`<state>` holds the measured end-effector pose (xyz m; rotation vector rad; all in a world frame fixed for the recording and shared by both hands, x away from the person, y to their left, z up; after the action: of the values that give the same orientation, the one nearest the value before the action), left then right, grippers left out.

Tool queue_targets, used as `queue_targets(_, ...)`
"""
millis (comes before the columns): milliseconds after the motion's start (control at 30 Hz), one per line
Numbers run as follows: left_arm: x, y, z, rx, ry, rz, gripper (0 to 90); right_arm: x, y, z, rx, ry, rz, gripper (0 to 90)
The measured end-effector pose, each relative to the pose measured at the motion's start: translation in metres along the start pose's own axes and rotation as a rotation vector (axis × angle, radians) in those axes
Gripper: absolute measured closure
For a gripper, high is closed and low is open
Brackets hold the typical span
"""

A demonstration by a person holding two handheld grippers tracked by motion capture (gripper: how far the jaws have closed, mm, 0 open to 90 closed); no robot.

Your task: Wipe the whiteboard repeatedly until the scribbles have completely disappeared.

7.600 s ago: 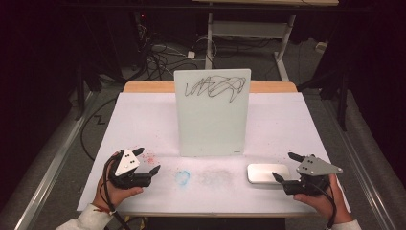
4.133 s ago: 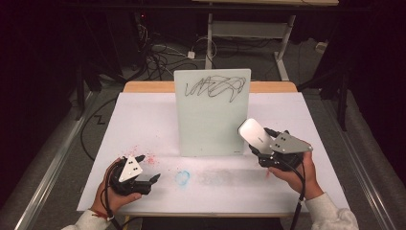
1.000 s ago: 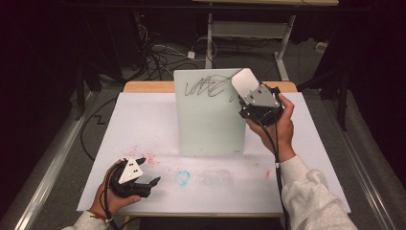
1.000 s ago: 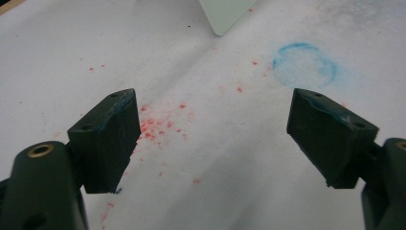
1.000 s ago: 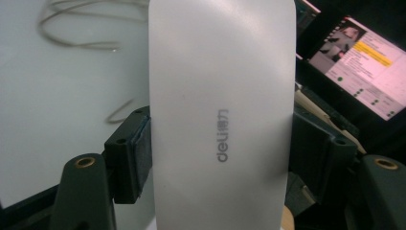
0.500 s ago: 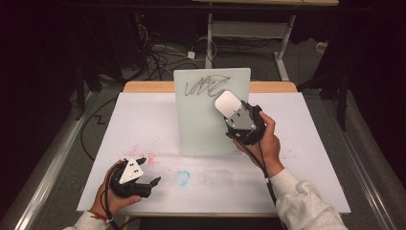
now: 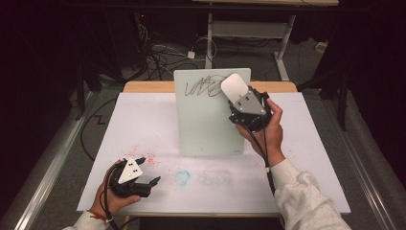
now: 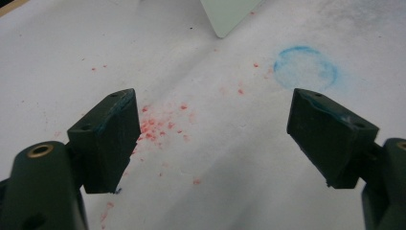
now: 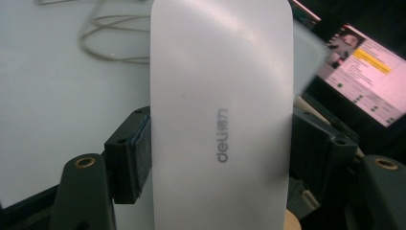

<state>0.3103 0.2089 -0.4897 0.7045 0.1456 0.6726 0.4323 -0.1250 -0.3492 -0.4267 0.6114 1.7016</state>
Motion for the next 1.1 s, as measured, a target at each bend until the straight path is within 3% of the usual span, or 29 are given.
queue_targets(200,-0.001,0.000,0.000,0.009,-0.006,-0.003,18.2,0.031,0.004,-0.009,-0.002,0.065,0.048,30.7)
queue_targets(333,-0.001,0.000,-0.001,0.010,-0.003,-0.003,18.2,0.039,0.006,-0.017,-0.004,0.085,0.051,30.7)
queue_targets(433,-0.001,0.000,-0.001,0.010,-0.003,-0.004,18.2,0.035,0.008,-0.022,0.004,0.077,0.055,30.7)
queue_targets(533,-0.001,0.000,-0.001,0.010,-0.005,-0.003,18.2,0.025,0.007,-0.024,0.013,0.075,0.019,30.7)
queue_targets(700,-0.001,0.000,-0.001,0.010,-0.005,-0.003,18.2,-0.005,0.004,-0.023,0.022,0.005,-0.055,30.8)
queue_targets(867,-0.001,-0.001,-0.001,0.010,-0.002,-0.005,18.2,-0.030,0.000,-0.013,0.013,-0.073,-0.075,30.8)
queue_targets(1000,-0.001,-0.001,-0.001,0.009,-0.002,-0.004,18.2,-0.032,-0.003,-0.002,0.007,-0.081,-0.084,30.8)
queue_targets(1100,-0.001,0.000,-0.001,0.007,-0.002,-0.005,18.2,-0.020,-0.002,0.000,0.001,-0.068,-0.059,30.8)
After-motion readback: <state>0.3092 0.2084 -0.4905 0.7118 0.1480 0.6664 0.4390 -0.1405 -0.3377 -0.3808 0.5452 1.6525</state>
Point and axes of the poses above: each handheld gripper's, and its own axes: y roughly backward along the jaws, z roughly out of its top, x roughly to its left, the point moved 3 cm from there along -y, roughly forward along the jaws, and after that the axes turned 6 degrees about -z, right-handed, at the moved point
